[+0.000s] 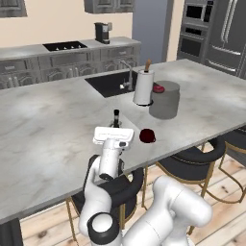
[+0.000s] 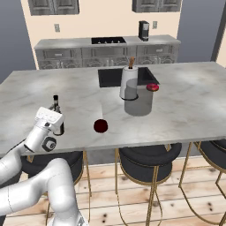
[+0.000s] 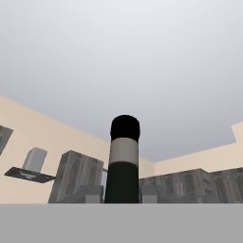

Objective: Open the cabinet directly in front. Then move the wine and the mug to the dining counter with the jar on it.

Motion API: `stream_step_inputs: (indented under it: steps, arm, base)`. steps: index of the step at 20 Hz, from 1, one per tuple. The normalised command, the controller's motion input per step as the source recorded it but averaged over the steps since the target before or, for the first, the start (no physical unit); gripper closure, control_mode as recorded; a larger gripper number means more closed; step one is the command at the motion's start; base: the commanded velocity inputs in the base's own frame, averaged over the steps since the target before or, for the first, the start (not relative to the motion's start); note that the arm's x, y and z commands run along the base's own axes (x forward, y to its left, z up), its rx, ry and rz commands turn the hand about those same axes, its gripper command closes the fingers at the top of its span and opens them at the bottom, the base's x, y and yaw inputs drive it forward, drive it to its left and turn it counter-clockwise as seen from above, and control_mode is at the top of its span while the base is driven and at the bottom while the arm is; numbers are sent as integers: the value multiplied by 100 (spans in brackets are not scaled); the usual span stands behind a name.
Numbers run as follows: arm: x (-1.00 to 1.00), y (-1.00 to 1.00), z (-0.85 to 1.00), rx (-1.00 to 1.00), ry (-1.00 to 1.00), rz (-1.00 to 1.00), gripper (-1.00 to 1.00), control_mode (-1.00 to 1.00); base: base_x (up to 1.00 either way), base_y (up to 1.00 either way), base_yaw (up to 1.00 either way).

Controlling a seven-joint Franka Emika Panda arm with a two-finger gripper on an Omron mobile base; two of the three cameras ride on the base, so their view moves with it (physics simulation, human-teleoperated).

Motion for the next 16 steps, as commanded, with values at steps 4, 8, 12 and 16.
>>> stream_step_inputs:
  steps: [4,8,12,16]
  arm:
    - [13,0,-18,0,-9,0,100,-100]
    - [18,1,-7,-1,-16,0,100,-100]
    - [0,15,-7,-4,-25,0,100,-100]
    - [0,19,-24,-6,-5,0,100,-100]
  base:
    - [0,0,0]
    - [0,0,0]
    - [0,0,0]
    - [0,0,0]
